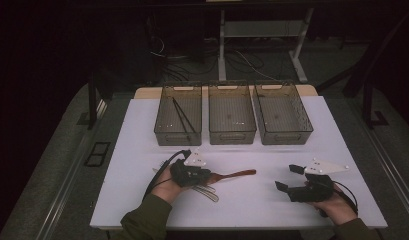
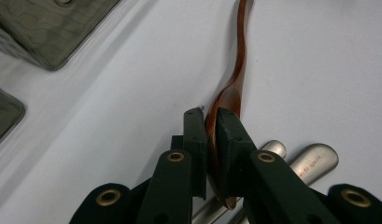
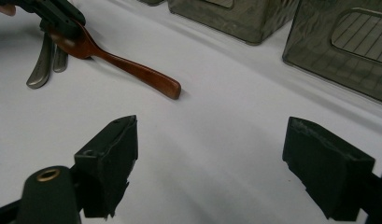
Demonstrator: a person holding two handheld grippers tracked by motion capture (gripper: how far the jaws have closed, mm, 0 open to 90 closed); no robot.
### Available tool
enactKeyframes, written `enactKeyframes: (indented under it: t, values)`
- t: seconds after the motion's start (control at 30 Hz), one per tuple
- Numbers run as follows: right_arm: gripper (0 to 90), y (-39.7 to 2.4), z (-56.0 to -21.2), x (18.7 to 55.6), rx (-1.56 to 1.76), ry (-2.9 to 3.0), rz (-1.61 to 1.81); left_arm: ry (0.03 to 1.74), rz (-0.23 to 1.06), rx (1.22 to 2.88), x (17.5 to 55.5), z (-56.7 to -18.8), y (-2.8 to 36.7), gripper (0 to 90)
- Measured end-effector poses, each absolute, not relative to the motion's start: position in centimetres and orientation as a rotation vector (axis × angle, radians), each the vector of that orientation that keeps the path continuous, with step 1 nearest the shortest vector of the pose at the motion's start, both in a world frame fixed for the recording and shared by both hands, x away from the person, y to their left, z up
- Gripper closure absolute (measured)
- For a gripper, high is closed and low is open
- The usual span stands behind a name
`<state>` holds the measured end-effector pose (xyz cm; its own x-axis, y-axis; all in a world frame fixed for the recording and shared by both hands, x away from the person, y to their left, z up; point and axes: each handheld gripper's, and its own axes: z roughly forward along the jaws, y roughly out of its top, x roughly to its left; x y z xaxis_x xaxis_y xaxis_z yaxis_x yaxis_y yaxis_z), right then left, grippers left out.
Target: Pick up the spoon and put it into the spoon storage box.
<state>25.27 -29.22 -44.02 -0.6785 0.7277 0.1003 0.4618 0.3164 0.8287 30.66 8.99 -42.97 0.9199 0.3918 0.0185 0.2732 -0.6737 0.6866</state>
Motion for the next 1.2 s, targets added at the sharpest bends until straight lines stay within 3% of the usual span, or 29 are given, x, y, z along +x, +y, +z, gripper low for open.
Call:
enactKeyframes:
  t: [1.2]
  values:
    - [13.8,-28.4,-44.4,25.4,1.052,2.311,1.339,0.497,0.3,2.2,30.7,-39.5,10.6,82.8]
